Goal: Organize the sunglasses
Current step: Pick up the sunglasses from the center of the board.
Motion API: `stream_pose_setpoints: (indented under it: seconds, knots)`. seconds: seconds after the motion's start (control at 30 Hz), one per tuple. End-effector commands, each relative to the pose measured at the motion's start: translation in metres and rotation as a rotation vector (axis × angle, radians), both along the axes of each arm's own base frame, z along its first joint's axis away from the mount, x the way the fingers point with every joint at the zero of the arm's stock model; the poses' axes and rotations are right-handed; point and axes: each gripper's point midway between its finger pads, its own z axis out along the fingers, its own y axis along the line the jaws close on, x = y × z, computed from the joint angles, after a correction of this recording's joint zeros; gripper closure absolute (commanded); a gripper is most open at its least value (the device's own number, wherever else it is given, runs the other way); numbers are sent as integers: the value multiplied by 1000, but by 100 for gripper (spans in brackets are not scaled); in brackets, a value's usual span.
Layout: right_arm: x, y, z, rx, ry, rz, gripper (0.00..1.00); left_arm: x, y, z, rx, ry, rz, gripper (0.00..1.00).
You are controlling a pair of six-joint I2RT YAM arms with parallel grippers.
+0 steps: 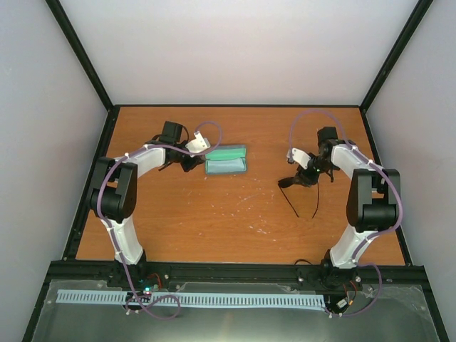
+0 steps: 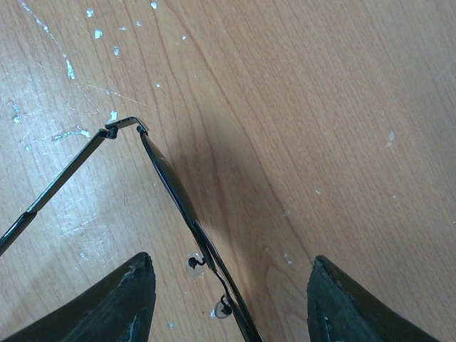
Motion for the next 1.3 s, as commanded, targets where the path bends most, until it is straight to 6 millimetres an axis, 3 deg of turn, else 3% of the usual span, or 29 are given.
stream_pose_setpoints:
  seconds: [0.0,0.47,0.93,1.2,1.27]
  knots:
    - [-3,1,-9,20,29,7,45,6,2,3,5,-23,-8,75]
    - [6,-1,-18,13,33,-9,47,7,3,3,4,-22,-1,75]
    - [14,-7,-21,-25,22,-27,78,11,4,1,8,-23,1,75]
    - [19,-10,-7,-35,6,-45,97,14,3,4,-3,-26,-4,75]
    - [20,-10,-2,-34,4,-52,97,16,1,5,-11,-25,-6,75]
